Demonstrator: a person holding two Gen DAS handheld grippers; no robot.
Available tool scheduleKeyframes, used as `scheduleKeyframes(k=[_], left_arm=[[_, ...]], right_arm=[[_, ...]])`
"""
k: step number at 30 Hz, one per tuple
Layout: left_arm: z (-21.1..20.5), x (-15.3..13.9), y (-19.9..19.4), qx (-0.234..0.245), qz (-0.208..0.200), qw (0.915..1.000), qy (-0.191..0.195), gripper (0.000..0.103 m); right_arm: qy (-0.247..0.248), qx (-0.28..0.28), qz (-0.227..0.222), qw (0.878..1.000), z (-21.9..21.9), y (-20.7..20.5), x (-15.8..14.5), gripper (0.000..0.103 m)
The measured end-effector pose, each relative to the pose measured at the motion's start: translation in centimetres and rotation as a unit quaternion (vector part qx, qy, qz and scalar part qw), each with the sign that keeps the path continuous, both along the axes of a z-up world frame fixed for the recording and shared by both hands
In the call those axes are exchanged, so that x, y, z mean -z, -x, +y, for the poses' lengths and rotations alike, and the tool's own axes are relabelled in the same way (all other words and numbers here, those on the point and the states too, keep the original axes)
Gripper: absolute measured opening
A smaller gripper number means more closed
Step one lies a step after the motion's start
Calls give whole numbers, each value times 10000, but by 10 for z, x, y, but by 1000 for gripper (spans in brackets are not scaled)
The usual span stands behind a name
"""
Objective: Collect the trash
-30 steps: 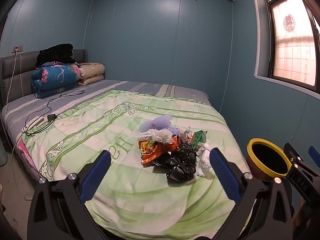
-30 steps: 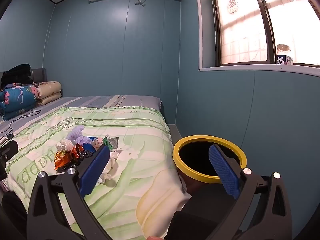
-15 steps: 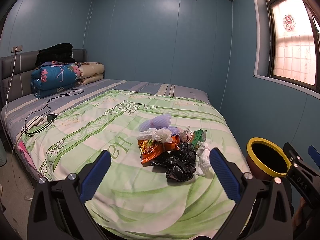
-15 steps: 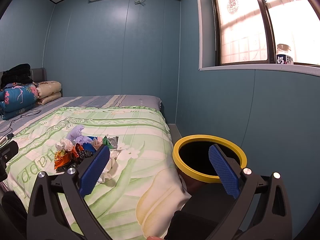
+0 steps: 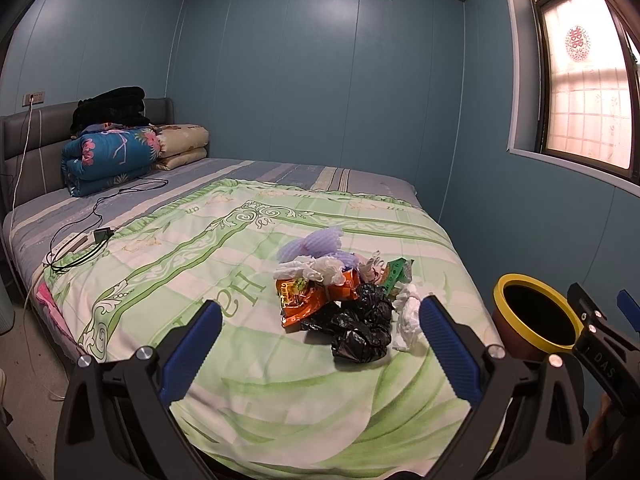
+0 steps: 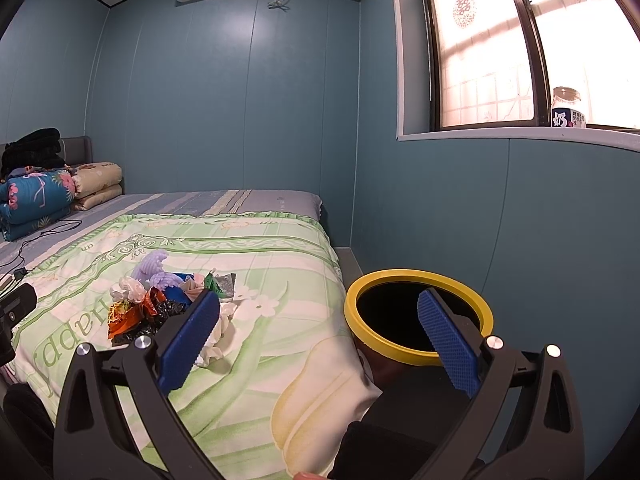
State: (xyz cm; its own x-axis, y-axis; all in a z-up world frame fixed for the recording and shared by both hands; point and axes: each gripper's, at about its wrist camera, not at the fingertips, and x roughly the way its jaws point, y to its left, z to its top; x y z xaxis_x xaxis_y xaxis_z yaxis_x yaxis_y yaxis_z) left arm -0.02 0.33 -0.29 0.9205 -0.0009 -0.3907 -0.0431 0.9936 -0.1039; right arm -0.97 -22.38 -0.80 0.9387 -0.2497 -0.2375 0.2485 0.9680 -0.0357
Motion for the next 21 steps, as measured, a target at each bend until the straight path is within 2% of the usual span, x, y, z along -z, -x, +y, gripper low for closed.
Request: scheduleKeyframes(k=[21], left_arm=[[0,-1,0,4,2,10000,-12,95]], right_arm=[[-28,17,-1,10000,-2,-1,-1,95]])
